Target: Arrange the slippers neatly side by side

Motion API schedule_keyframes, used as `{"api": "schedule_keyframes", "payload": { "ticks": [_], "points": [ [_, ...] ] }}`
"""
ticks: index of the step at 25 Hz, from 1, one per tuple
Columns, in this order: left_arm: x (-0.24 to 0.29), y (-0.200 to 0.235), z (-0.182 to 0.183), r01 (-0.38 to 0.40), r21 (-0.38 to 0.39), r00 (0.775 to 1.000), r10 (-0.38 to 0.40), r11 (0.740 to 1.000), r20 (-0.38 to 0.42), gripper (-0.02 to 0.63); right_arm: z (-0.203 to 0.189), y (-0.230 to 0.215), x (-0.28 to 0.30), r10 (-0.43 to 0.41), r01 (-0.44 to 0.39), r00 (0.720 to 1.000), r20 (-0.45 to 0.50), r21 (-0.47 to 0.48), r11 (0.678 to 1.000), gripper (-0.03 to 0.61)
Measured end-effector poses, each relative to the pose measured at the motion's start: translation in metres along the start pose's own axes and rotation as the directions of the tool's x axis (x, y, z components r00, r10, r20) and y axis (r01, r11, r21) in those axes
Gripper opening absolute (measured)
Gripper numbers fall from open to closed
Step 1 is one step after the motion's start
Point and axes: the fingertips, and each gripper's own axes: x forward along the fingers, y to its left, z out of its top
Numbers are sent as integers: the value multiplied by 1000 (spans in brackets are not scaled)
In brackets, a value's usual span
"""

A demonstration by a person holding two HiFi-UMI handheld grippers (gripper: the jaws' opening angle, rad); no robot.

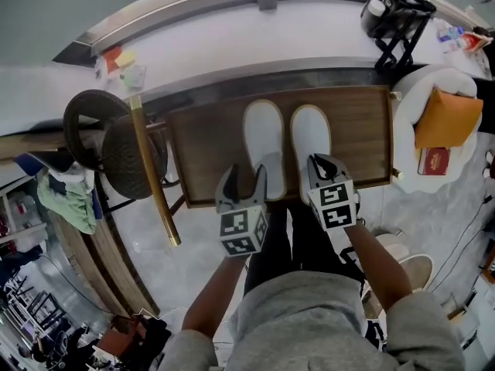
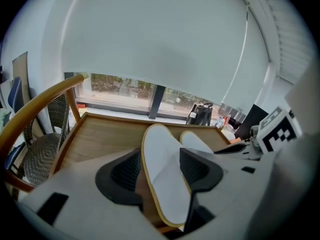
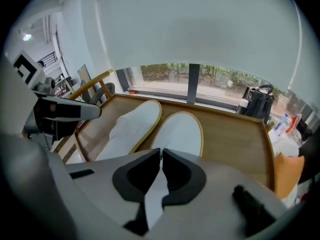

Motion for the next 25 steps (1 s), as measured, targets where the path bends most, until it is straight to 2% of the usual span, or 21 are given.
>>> {"api": "schedule_keyframes", "payload": {
  "ticks": [9, 25],
  "points": [
    [4, 7, -3, -11, 4, 1000, 11, 1000, -14, 250, 10, -4, 23, 3, -3, 1000, -5, -7, 1000, 34],
    [7, 4, 3, -20, -2, 1000, 20, 1000, -11, 250, 12, -6, 29, 9, -9, 1000, 1, -21, 1000, 37]
  ]
}}
